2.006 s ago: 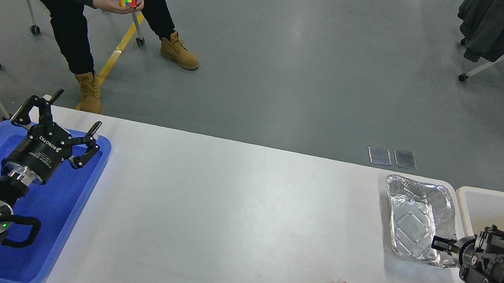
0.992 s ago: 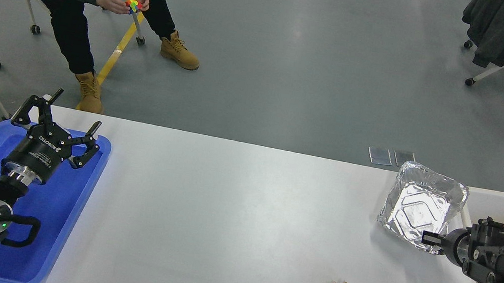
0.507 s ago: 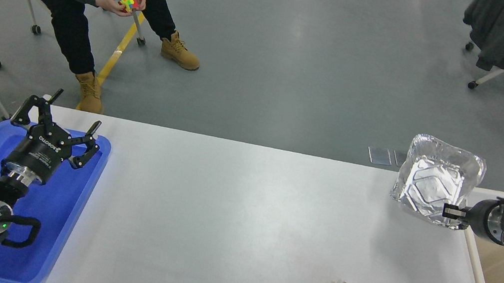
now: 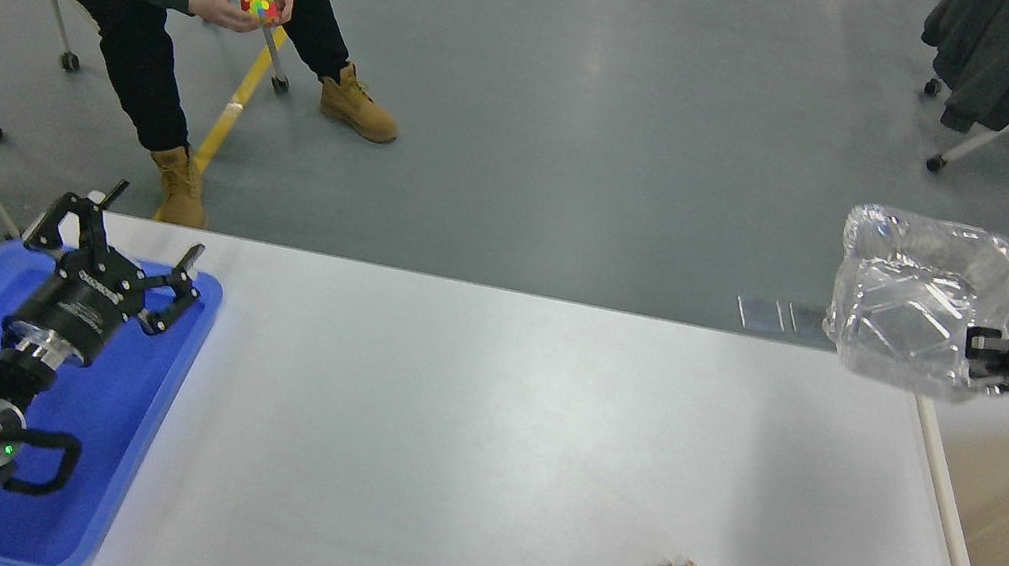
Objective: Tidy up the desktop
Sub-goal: 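Lift the foil tray with the right gripper and carry it over the bin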
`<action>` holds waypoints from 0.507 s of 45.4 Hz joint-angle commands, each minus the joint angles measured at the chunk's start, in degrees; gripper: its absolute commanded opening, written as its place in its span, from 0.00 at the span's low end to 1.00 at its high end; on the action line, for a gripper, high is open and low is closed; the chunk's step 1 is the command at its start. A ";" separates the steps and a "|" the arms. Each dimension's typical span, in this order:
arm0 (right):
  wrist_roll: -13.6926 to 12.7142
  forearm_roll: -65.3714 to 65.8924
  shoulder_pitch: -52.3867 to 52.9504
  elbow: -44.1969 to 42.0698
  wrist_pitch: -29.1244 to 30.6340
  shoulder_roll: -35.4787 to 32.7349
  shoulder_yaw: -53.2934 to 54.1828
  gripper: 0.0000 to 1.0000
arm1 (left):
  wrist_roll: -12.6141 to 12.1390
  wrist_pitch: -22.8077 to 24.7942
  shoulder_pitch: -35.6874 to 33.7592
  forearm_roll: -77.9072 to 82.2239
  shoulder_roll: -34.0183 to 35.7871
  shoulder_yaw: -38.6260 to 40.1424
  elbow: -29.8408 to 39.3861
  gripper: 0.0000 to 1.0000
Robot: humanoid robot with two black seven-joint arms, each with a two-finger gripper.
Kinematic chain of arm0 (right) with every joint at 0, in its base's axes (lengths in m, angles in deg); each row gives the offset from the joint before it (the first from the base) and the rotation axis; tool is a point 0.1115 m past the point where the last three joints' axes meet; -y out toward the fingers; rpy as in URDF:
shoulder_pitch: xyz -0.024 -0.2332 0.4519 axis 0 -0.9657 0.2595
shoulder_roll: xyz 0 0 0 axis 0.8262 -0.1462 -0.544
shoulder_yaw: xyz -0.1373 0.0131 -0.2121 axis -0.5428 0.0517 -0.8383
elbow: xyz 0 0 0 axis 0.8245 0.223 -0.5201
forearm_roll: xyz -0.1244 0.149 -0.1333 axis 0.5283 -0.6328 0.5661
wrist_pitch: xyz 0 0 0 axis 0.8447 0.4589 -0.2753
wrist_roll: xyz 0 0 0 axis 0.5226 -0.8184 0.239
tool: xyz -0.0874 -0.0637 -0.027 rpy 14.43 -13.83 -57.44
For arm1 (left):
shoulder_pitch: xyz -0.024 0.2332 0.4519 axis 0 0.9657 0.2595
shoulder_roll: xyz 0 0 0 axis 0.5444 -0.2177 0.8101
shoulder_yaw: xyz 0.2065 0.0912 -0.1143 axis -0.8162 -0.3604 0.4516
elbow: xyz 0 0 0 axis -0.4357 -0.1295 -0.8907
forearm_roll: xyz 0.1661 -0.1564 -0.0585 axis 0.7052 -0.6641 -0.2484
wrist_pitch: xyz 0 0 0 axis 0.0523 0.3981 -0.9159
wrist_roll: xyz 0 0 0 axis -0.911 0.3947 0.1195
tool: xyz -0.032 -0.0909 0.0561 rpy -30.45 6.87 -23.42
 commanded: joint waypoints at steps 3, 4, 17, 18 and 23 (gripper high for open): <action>-0.01 0.06 11.47 2.36 11.22 -0.63 -1.43 0.00 | 0.08 0.00 0.01 0.00 0.00 0.00 0.00 0.99; -0.01 0.06 11.65 2.36 11.40 -0.63 -1.43 0.00 | 0.00 0.00 0.01 0.00 0.00 0.00 0.00 0.99; -0.01 0.06 10.86 1.66 10.96 -0.80 -1.26 0.00 | 0.00 0.00 0.01 0.00 0.00 0.00 0.00 0.99; -0.01 0.06 10.77 1.48 10.96 -0.98 -1.26 0.00 | 0.00 0.00 0.01 0.00 0.00 0.00 0.00 0.99; -0.01 0.14 8.32 -0.01 10.78 -4.22 -0.82 0.00 | 0.00 0.00 0.01 0.00 0.00 0.00 0.00 0.99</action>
